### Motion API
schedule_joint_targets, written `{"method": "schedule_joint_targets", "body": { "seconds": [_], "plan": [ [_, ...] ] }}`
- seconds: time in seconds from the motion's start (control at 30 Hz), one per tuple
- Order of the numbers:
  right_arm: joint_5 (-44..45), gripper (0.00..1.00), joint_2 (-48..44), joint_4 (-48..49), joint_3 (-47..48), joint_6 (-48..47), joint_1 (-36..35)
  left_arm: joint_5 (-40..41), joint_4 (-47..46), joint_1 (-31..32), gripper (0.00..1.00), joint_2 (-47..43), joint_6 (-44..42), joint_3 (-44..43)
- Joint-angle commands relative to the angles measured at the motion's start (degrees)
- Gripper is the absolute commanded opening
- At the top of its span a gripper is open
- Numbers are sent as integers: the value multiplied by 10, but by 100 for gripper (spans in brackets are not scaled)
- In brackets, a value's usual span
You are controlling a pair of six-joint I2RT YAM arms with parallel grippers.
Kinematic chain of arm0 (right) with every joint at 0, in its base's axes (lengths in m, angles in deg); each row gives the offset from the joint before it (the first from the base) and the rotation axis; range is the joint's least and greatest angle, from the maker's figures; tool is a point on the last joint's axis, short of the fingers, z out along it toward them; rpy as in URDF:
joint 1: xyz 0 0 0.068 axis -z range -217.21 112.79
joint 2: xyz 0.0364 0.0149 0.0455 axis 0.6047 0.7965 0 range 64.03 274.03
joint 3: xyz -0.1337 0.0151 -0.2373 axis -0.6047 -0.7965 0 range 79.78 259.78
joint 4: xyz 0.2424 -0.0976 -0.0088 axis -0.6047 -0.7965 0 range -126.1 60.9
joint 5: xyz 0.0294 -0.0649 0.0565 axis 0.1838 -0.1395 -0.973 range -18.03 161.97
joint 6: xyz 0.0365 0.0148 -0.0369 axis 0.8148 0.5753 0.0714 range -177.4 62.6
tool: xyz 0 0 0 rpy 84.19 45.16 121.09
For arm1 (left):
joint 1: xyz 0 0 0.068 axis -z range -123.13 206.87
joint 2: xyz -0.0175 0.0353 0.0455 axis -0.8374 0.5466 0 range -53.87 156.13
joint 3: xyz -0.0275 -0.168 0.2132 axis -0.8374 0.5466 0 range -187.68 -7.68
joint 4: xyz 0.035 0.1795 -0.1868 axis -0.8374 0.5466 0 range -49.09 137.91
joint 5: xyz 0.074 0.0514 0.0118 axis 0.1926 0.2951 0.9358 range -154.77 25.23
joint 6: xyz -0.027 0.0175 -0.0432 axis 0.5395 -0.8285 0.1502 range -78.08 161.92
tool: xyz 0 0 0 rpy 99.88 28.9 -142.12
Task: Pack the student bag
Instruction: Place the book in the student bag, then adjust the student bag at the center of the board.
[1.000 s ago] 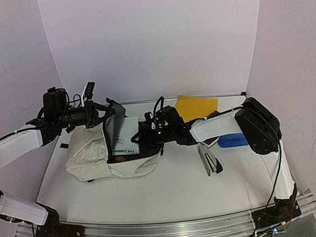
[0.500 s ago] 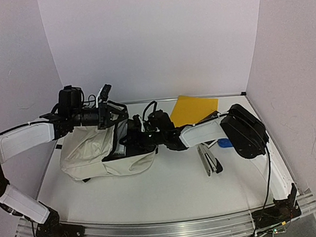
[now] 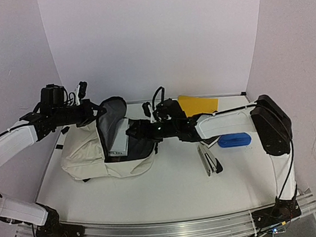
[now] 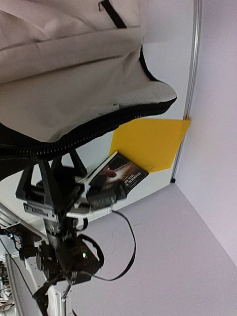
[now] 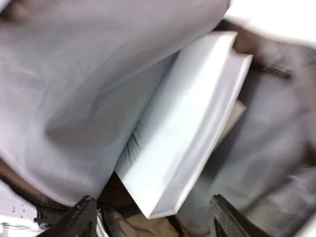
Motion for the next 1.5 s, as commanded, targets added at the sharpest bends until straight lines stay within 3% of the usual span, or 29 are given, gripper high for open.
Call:
{"method": "schedule_joint_targets", "body": {
  "seconds": [0.0, 0.1, 0.23, 0.7, 0.8, 0.9, 0.97, 1.07, 1.13, 1.27, 1.47],
  "plan": [
    [133, 80, -75, -90, -35, -55, 16, 108, 64, -13, 0, -54, -4, 5],
    [191, 83, -87, -128, -45, -71, 17, 174, 113, -17, 0, -70, 16, 9],
    [195, 84, -70, -148, -40, -62, 27, 237, 176, -22, 0, -80, 56, 17],
    [135, 68, 12, -150, 8, -40, 49, 280, 283, -53, 0, -56, 106, 40],
    [126, 60, 24, -150, 16, -38, 51, 278, 284, -59, 0, -48, 105, 44],
    [101, 27, 39, -150, 33, -40, 52, 286, 294, -71, 0, -38, 105, 47],
    [101, 13, 36, -150, 32, -38, 53, 298, 305, -79, 1, -34, 103, 48],
    [115, 0, 13, -150, 15, -36, 54, 321, 312, -89, 0, -28, 101, 52],
    [127, 0, -11, -150, -4, -36, 56, 324, 306, -92, 0, -26, 101, 55],
    [177, 0, -80, -150, -71, -18, 64, 246, 217, -92, 0, -5, 72, 56],
    [220, 0, -180, -150, -178, 17, 74, 84, 109, -92, 0, 98, 31, 11]
  ]
}}
